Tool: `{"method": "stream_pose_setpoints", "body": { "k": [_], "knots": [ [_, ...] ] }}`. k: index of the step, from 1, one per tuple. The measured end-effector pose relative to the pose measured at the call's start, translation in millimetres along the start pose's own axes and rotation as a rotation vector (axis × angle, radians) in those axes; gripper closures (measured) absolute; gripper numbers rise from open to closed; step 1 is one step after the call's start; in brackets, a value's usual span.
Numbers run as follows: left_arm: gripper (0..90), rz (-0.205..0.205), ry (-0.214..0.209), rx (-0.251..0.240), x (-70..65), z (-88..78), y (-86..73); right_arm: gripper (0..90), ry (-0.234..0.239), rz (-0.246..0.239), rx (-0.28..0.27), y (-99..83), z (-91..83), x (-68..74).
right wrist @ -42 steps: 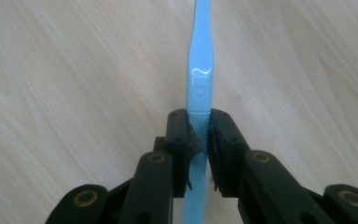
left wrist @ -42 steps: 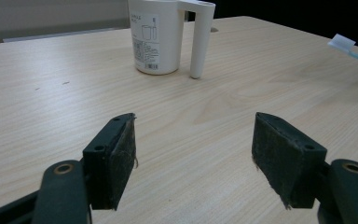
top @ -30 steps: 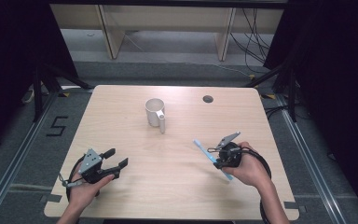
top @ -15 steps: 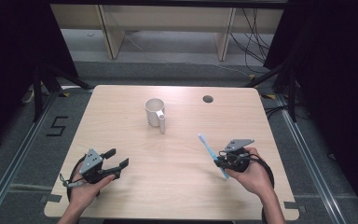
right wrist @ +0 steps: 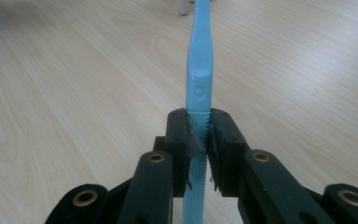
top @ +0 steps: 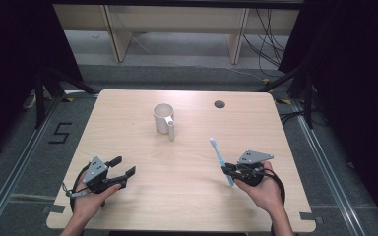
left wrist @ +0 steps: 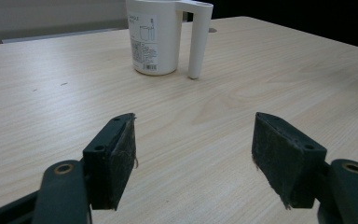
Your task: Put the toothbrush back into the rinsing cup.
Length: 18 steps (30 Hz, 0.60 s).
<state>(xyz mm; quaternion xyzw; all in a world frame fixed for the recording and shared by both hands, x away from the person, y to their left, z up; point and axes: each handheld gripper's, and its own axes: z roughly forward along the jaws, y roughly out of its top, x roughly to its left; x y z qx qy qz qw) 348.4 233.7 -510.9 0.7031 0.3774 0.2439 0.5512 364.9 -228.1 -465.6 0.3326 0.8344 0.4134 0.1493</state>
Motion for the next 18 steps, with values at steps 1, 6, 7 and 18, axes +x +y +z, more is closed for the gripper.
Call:
{"method": "stream_pose_setpoints", "body": {
  "k": [1, 6, 7, 18],
  "knots": [
    [30.1, -0.001, 0.003, 0.002, -0.3, -0.1, 0.0, 79.3, 0.0, 0.016, -0.002, -0.5, -0.1, 1.0],
    [30.1, -0.001, 0.0, -0.001, 0.0, -0.1, 0.0, 79.2, 0.005, -0.006, -0.045, -2.6, 2.8, 1.5],
    [30.1, -0.001, 0.0, -0.001, 0.1, -0.1, 0.0, 79.2, 0.007, 0.001, -0.052, -3.5, 3.6, 2.4],
    [30.1, 0.016, -0.006, -0.005, 0.1, 0.6, 0.6, 79.3, 0.021, 0.015, -0.156, -8.3, 8.6, 8.0]
  ]
}}
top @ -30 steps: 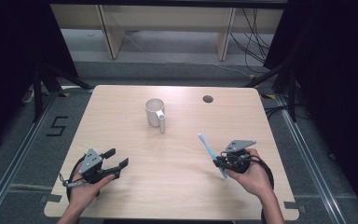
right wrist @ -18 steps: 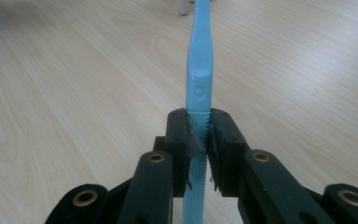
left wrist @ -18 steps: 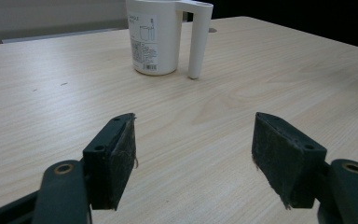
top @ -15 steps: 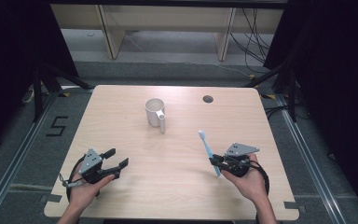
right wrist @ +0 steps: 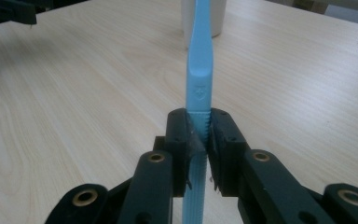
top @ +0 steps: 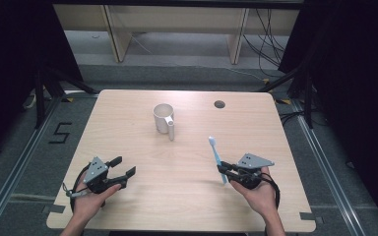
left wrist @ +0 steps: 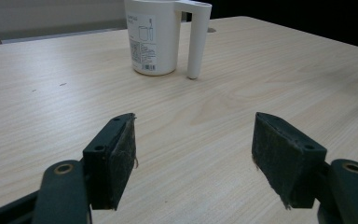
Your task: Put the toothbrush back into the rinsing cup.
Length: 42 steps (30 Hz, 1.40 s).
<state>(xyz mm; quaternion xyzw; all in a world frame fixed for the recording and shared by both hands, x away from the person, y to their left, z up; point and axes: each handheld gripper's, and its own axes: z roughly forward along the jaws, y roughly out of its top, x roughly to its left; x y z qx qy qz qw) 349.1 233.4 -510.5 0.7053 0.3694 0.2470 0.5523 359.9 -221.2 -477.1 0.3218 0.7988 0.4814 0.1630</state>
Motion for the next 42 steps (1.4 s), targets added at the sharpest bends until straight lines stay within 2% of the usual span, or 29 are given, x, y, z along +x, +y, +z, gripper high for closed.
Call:
{"method": "stream_pose_setpoints", "body": {
  "k": [1, 4, 6, 8, 9, 10, 11, 12, 13, 14, 15, 17, 18, 19, 20, 22, 23, 25, 26, 33, 34, 39, 41, 42],
  "knots": [
    [30.1, -0.004, 0.0, 0.0, -0.3, 0.0, 0.0, 79.3, -0.004, 0.007, -0.005, -0.2, -0.6, 0.9],
    [30.1, -0.006, 0.0, 0.001, -0.8, 0.1, 0.2, 79.2, -0.02, -0.013, -0.048, -1.5, 1.4, 0.3],
    [30.1, -0.004, 0.0, 0.0, -1.0, 0.2, 0.6, 79.2, -0.011, 0.026, -0.039, -2.3, 1.2, 3.1],
    [30.1, -0.005, -0.001, 0.0, -1.6, 0.4, 1.1, 79.2, -0.016, 0.0, -0.056, -2.4, 1.7, 2.0],
    [30.1, 0.006, -0.002, -0.001, -1.2, 0.6, 1.7, 79.3, -0.016, -0.002, -0.063, -2.6, 2.0, 2.1],
    [30.1, 0.026, 0.0, 0.007, -0.4, 0.0, 2.8, 79.2, -0.004, 0.028, -0.064, -3.1, 2.6, 4.2],
    [30.1, 0.024, 0.0, 0.008, -0.7, 0.1, 3.0, 79.2, 0.002, 0.03, -0.071, -3.3, 3.6, 4.4],
    [30.1, 0.024, -0.001, 0.008, -1.0, 0.2, 3.3, 79.2, -0.011, 0.005, -0.078, -3.1, 2.8, 3.3],
    [30.1, 0.028, 0.0, 0.008, -1.1, 0.4, 3.6, 79.2, -0.007, 0.03, -0.081, -3.5, 3.1, 5.4],
    [30.1, 0.027, 0.0, 0.009, -1.5, 0.5, 3.8, 79.2, -0.017, 0.023, -0.094, -3.8, 3.9, 4.9],
    [30.1, -0.008, -0.005, 0.001, -3.7, 1.5, 2.6, 79.2, 0.003, 0.04, -0.102, -4.1, 5.2, 6.1],
    [30.1, -0.002, -0.009, -0.001, -4.1, 2.2, 3.1, 79.2, 0.003, 0.041, -0.102, -4.2, 5.0, 6.2],
    [30.1, 0.003, -0.01, 0.0, -4.2, 2.5, 3.6, 79.2, -0.002, 0.059, -0.1, -4.5, 4.5, 7.7],
    [30.1, 0.025, -0.007, 0.01, -3.7, 2.2, 4.7, 79.2, -0.017, 0.018, -0.121, -4.4, 5.4, 5.4],
    [30.1, 0.024, -0.009, 0.01, -4.3, 2.8, 4.9, 79.2, -0.002, 0.039, -0.131, -4.9, 6.8, 6.8],
    [30.2, 0.017, -0.014, 0.01, -5.7, 4.0, 5.7, 79.2, -0.007, 0.034, -0.139, -4.9, 7.2, 6.8],
    [30.2, 0.008, -0.019, 0.008, -6.7, 4.7, 6.2, 79.2, 0.0, 0.034, -0.143, -5.0, 7.9, 6.9],
    [30.5, -0.003, -0.03, 0.005, -8.7, 6.4, 7.8, 79.2, 0.005, 0.07, -0.144, -5.3, 8.2, 9.9],
    [31.1, -0.012, -0.044, -0.006, -9.8, 8.3, 8.4, 79.2, 0.0, 0.05, -0.154, -5.1, 9.6, 8.9],
    [31.4, -0.014, -0.088, -0.008, -16.6, 15.5, 19.5, 79.2, 0.025, 0.057, -0.157, -2.3, 13.6, 13.5],
    [31.5, -0.021, -0.095, -0.012, -17.7, 16.8, 21.0, 79.2, 0.011, 0.036, -0.167, -1.9, 14.2, 13.3],
    [32.2, -0.021, -0.124, -0.007, -24.1, 21.8, 28.7, 79.2, 0.026, 0.075, -0.169, -0.5, 16.9, 17.4],
    [32.5, -0.032, -0.149, -0.018, -27.5, 25.8, 31.1, 79.2, 0.025, 0.051, -0.183, 0.1, 18.7, 16.9],
    [32.7, -0.031, -0.152, -0.012, -28.9, 26.9, 32.8, 79.2, 0.033, 0.059, -0.18, 0.4, 19.8, 17.9]
  ]
}}
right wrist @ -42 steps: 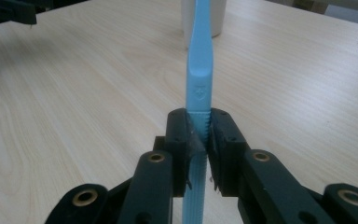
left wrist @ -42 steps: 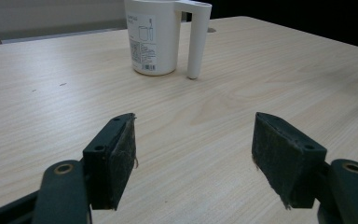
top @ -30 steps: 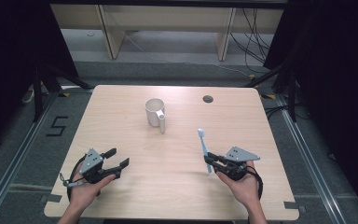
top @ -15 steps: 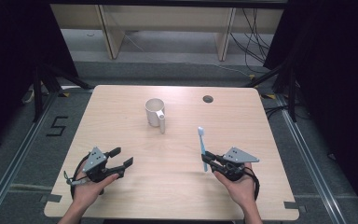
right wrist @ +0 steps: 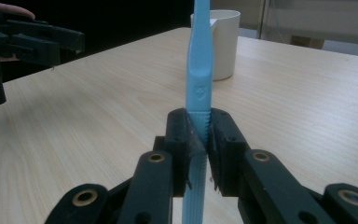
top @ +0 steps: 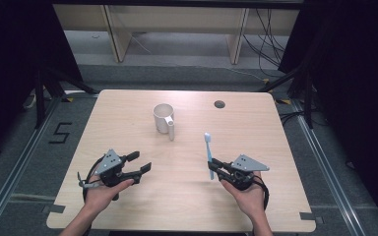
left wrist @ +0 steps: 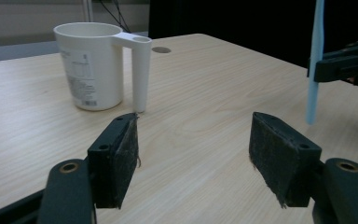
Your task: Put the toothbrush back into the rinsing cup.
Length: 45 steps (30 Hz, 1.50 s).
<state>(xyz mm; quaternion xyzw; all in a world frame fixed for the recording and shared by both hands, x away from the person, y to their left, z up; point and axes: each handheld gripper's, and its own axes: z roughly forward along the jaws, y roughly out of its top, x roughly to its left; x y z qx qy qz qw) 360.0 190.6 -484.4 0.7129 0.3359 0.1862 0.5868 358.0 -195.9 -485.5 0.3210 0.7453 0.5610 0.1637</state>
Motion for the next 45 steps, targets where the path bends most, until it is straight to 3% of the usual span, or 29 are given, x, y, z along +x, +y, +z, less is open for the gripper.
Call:
{"method": "stream_pose_setpoints", "body": {
  "k": [3, 4, 5, 7, 8, 9, 10, 11, 12, 13, 14, 15, 16, 17, 18, 21, 23, 25, 26, 27, 28, 29, 32, 37, 39, 41, 42, 45],
  "knots": [
    [33.2, -0.009, -0.026, -0.008, -3.9, 6.0, 4.5, 79.2, -0.018, -0.021, 0.0, 0.7, 0.6, 1.0],
    [33.4, -0.01, -0.041, -0.019, -5.3, 8.9, 5.6, 79.2, -0.011, 0.004, 0.008, 0.6, 1.3, 3.5],
    [33.6, -0.004, -0.036, 0.001, -7.2, 9.4, 7.5, 79.2, 0.006, 0.003, -0.001, 0.6, 3.5, 3.1],
    [34.2, -0.001, -0.063, -0.013, -9.9, 14.2, 10.0, 79.2, 0.007, 0.008, 0.003, 0.9, 4.9, 4.8],
    [34.4, 0.003, -0.061, 0.001, -11.3, 14.7, 11.8, 79.2, 0.006, -0.011, -0.009, 1.0, 6.4, 4.3],
    [34.6, -0.001, -0.068, -0.002, -12.6, 16.6, 13.0, 79.2, 0.01, 0.013, 0.003, 1.1, 6.5, 6.7],
    [34.8, -0.001, -0.073, 0.0, -13.2, 17.6, 14.0, 79.2, -0.003, -0.029, -0.001, 1.8, 6.9, 4.3],
    [34.9, -0.003, -0.085, -0.008, -14.0, 20.0, 15.3, 79.2, 0.01, -0.018, -0.007, 1.4, 8.3, 5.0],
    [35.0, 0.317, -0.007, -0.028, 6.5, 20.7, 26.2, 79.2, 0.014, 0.015, 0.001, 1.0, 8.7, 7.8],
    [35.1, 0.344, 0.0, -0.009, 7.3, 20.3, 28.7, 79.2, -0.001, 0.006, -0.001, 1.0, 9.2, 8.1],
    [35.2, 0.325, -0.046, -0.015, 5.3, 23.0, 29.2, 79.2, 0.013, -0.019, -0.014, 1.1, 10.9, 6.4],
    [35.3, 0.303, -0.064, -0.01, 2.8, 23.8, 29.5, 79.2, 0.023, -0.005, 0.0, 1.0, 11.8, 7.7],
    [35.6, 0.277, -0.044, -0.006, 0.6, 23.5, 29.7, 79.2, 0.013, -0.015, -0.013, 0.9, 12.9, 8.4],
    [36.0, 0.283, -0.005, -0.001, 0.6, 22.7, 31.3, 79.2, 0.017, -0.006, -0.015, 0.7, 14.0, 9.5],
    [36.4, 0.261, -0.011, 0.0, -0.3, 24.4, 32.2, 79.2, 0.019, -0.016, 0.001, 1.2, 13.9, 9.5],
    [36.8, 0.208, -0.069, -0.007, -4.0, 30.8, 34.9, 79.2, 0.022, -0.013, -0.02, 0.6, 18.2, 10.8],
    [36.9, 0.191, -0.089, -0.009, -6.0, 34.7, 36.7, 79.2, 0.021, 0.007, -0.007, 0.9, 18.8, 13.3],
    [37.6, 0.185, -0.099, -0.002, -8.0, 37.6, 37.9, 79.2, 0.011, -0.032, -0.017, 1.9, 20.5, 11.9],
    [38.2, 0.189, -0.11, -0.005, -8.8, 39.8, 38.5, 79.2, 0.018, 0.01, -0.008, 1.7, 21.0, 15.0],
    [38.5, 0.184, -0.111, -0.001, -10.5, 40.9, 39.0, 79.2, 0.012, -0.009, -0.008, 2.5, 21.1, 14.4],
    [38.7, 0.005, -0.144, 0.003, -23.6, 42.7, 34.7, 79.2, 0.011, -0.026, -0.023, 3.0, 22.7, 14.3],
    [38.7, -0.001, -0.152, 0.007, -25.4, 44.0, 35.1, 79.2, 0.024, -0.003, -0.026, 3.0, 24.1, 16.5],
    [39.0, 0.003, -0.161, 0.005, -28.9, 48.8, 36.7, 79.2, 0.025, -0.003, -0.015, 4.3, 26.1, 19.4],
    [42.4, 0.004, -0.17, 0.011, -34.0, 55.2, 38.3, 79.1, 0.033, -0.039, -0.026, 5.0, 32.8, 20.4],
    [42.6, 0.005, -0.173, 0.01, -35.0, 57.7, 39.2, 79.2, 0.028, -0.005, -0.008, 5.2, 32.8, 24.2],
    [43.0, 0.016, -0.169, 0.02, -35.3, 59.4, 40.9, 79.1, 0.034, -0.012, -0.022, 5.4, 34.8, 24.5],
    [43.3, 0.015, -0.172, 0.018, -35.9, 60.7, 41.8, 79.1, 0.013, -0.053, -0.034, 5.9, 35.4, 22.5],
    [44.3, 0.0, -0.192, -0.005, -38.1, 65.5, 44.9, 79.2, 0.026, -0.028, -0.015, 5.6, 35.6, 25.3]
  ]
}}
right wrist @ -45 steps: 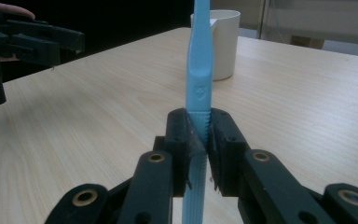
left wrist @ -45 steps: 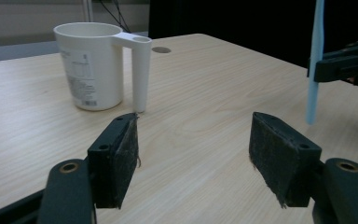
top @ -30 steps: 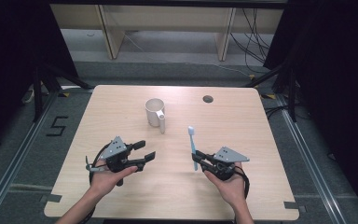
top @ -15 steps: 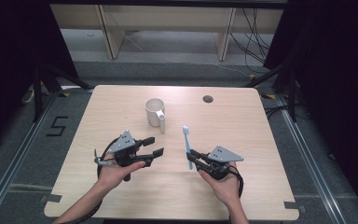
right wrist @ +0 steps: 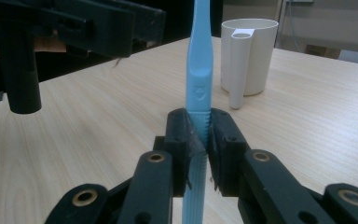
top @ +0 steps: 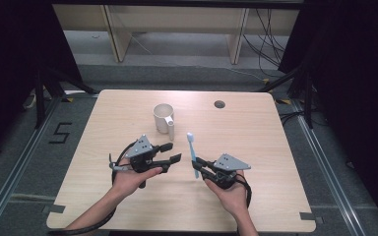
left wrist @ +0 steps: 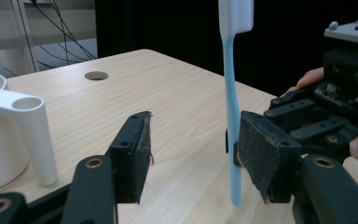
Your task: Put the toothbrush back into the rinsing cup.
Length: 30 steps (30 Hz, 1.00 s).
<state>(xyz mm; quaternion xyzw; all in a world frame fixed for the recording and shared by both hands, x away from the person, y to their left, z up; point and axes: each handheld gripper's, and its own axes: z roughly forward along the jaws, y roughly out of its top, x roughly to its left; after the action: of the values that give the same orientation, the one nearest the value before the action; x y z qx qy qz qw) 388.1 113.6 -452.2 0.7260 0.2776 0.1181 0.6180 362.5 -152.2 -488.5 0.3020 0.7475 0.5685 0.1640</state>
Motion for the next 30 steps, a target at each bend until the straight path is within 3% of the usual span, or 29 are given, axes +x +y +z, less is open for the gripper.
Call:
{"method": "stream_pose_setpoints", "body": {
  "k": [10, 14, 15, 20, 25, 27, 30],
  "knots": [
    [48.7, -0.006, -0.025, 0.013, -6.8, 12.2, 10.1, 79.1, -0.002, -0.008, -0.003, 0.7, 3.0, 1.6],
    [54.1, -0.007, -0.037, 0.011, -10.5, 18.3, 11.4, 79.1, 0.003, 0.001, -0.005, 1.4, 3.7, 3.2],
    [55.1, -0.011, -0.038, 0.013, -11.8, 19.4, 11.6, 79.2, -0.011, -0.026, -0.007, 1.8, 3.6, 2.1],
    [58.4, -0.02, -0.044, 0.011, -14.0, 25.2, 11.9, 79.2, 0.006, 0.002, -0.016, 1.4, 6.3, 4.0],
    [63.5, -0.023, -0.05, 0.011, -15.0, 30.2, 11.2, 79.1, -0.008, 0.02, -0.015, 1.9, 6.1, 6.0],
    [66.5, -0.018, -0.044, 0.012, -15.9, 31.2, 11.2, 79.1, -0.016, -0.01, -0.024, 2.0, 7.3, 4.2],
    [71.4, -0.021, -0.042, 0.002, -15.8, 32.2, 11.6, 79.2, -0.006, -0.003, -0.022, 2.5, 7.5, 4.8]
  ]
}}
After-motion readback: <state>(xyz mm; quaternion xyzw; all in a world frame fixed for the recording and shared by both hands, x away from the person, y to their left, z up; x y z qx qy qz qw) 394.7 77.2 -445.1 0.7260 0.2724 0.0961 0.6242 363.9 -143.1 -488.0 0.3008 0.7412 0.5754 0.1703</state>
